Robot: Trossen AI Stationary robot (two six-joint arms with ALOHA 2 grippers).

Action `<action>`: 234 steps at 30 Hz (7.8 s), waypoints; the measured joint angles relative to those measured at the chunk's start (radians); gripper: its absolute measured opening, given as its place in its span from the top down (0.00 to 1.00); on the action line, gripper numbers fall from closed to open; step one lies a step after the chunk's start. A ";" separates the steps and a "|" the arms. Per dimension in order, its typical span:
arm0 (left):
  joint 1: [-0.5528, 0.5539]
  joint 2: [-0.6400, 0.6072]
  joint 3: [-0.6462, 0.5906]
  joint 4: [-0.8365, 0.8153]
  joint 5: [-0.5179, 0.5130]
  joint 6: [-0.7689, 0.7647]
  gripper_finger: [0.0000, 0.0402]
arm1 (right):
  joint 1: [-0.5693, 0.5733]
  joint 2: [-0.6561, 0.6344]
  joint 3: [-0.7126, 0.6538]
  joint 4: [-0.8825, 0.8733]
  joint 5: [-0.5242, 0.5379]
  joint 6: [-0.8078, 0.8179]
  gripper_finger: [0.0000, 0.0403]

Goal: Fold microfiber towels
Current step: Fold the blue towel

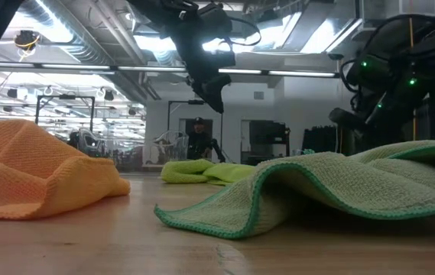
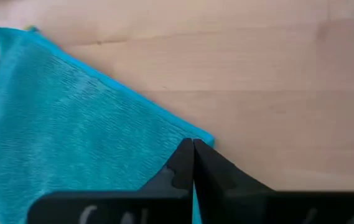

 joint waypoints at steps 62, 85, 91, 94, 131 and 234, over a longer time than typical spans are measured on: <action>-0.033 0.000 0.000 0.000 0.041 -0.004 0.79 | 0.410 -0.104 0.302 -0.701 0.095 0.055 0.94; -0.034 0.000 0.000 0.001 0.041 -0.044 0.79 | 0.410 -0.104 0.302 -0.677 0.098 -0.259 0.94; -0.034 0.000 0.000 0.001 0.041 -0.046 0.79 | 0.410 -0.104 0.302 -0.667 0.123 -0.312 0.94; -0.034 0.000 0.000 0.001 0.041 -0.046 0.79 | 0.410 -0.104 0.302 -0.665 0.124 -0.333 0.94; -0.034 0.000 0.000 0.002 0.041 -0.045 0.79 | 0.410 -0.104 0.301 -0.530 0.197 -0.336 0.66; -0.034 0.000 0.000 0.002 0.041 -0.045 0.79 | 0.818 0.389 0.249 -0.404 0.300 -0.645 0.52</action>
